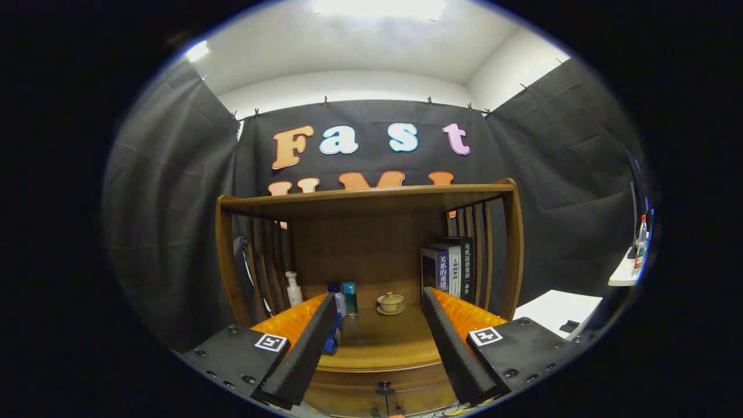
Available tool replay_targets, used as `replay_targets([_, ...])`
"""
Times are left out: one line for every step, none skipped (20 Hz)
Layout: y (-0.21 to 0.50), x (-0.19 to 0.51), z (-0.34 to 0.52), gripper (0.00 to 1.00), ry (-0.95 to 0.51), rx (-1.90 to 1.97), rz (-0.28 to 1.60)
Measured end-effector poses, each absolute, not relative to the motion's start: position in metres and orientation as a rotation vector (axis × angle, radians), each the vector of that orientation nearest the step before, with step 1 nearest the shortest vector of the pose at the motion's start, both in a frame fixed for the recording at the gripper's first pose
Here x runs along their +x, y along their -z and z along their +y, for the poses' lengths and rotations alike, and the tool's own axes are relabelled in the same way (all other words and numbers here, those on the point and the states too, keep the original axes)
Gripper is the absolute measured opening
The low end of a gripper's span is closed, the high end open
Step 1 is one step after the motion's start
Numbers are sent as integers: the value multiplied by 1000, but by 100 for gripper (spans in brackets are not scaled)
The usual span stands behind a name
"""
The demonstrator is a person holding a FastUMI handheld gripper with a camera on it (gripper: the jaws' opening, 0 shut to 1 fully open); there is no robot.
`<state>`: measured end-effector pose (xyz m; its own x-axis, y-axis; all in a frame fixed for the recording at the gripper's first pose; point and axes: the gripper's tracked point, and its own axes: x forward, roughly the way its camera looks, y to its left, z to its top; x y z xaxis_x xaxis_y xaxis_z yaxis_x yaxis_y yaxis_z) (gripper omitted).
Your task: Pull open the drawer, take out the items inside it, and place them on the countertop above the cabinet.
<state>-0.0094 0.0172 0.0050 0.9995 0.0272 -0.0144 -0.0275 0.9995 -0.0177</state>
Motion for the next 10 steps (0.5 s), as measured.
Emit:
replay_targets([0, -11, 18, 98, -27, -20, 19])
replay_targets([6, -11, 19, 98, -32, -19, 25])
replay_targets([12, -11, 22, 98, -40, -16, 31])
replay_targets([18, -11, 26, 98, -48, -14, 39])
replay_targets([26, -11, 28, 98, -54, -14, 43])
replay_targets([34, -13, 29, 98, -57, -17, 46])
replay_targets([44, -14, 29, 98, -59, -21, 51])
replay_targets([57, -14, 30, 98, -62, -19, 58])
replay_targets([69, -15, 34, 98, -72, -13, 63])
replay_targets([82, -16, 37, 98, -84, -10, 71])
